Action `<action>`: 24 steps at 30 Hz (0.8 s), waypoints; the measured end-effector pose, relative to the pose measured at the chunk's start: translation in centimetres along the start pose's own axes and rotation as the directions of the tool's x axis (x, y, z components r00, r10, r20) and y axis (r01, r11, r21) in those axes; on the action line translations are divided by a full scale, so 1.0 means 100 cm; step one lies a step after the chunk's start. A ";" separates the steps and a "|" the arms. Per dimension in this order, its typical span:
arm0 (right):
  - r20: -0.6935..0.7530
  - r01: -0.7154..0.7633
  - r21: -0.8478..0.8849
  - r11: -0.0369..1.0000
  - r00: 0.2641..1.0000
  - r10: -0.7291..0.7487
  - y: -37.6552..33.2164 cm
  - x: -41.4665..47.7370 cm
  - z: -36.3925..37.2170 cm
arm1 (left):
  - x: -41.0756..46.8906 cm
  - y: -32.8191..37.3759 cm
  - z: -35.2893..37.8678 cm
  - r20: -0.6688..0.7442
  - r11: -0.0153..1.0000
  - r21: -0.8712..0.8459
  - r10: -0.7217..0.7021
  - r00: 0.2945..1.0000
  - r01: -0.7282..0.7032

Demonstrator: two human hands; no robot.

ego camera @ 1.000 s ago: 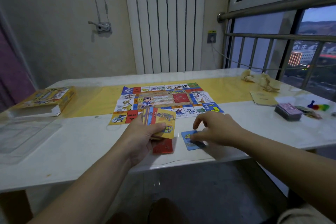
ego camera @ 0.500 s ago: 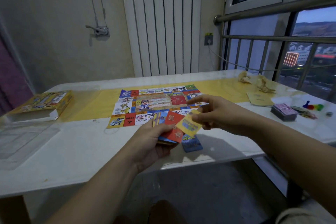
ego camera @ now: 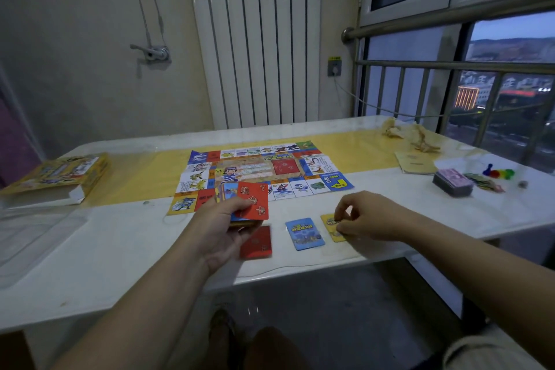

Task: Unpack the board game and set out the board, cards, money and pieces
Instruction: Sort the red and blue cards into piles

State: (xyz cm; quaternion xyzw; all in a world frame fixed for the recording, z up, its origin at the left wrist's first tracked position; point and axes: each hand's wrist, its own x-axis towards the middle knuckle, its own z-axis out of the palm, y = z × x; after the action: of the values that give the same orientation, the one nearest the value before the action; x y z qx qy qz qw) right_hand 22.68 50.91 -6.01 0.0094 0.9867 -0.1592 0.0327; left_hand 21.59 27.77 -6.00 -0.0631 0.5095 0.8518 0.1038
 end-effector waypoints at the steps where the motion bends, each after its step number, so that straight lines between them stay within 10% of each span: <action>1: 0.001 -0.009 -0.091 0.996 1.000 0.009 0.000 -0.001 -0.002 | 0.000 0.000 0.000 -0.003 1.000 0.011 -0.002 1.000 0.002; 4: -0.094 0.054 -0.102 0.993 0.994 -0.064 -0.004 -0.002 -0.010 | 0.001 0.001 0.001 0.018 0.998 0.066 -0.004 1.000 0.003; 10: -0.071 0.199 0.669 0.716 0.976 -0.205 -0.055 -0.003 -0.018 | -0.007 0.001 0.008 0.162 0.988 0.154 0.004 0.987 -0.029; 19: -0.028 0.179 0.593 0.785 0.979 -0.201 -0.088 0.027 0.002 | -0.011 0.030 -0.031 0.043 0.985 -0.158 -0.064 0.997 0.070; 24: -0.010 0.299 0.258 0.919 0.952 -0.307 -0.106 0.027 0.027 | -0.012 0.031 -0.052 0.022 1.000 -0.023 -0.001 1.000 0.001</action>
State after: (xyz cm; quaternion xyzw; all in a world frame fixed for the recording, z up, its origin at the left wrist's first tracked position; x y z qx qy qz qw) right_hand 19.89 40.04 -5.46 -0.1414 0.9466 -0.2888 0.0212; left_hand 21.99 21.59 -5.57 -0.0551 0.4984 0.8583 0.1092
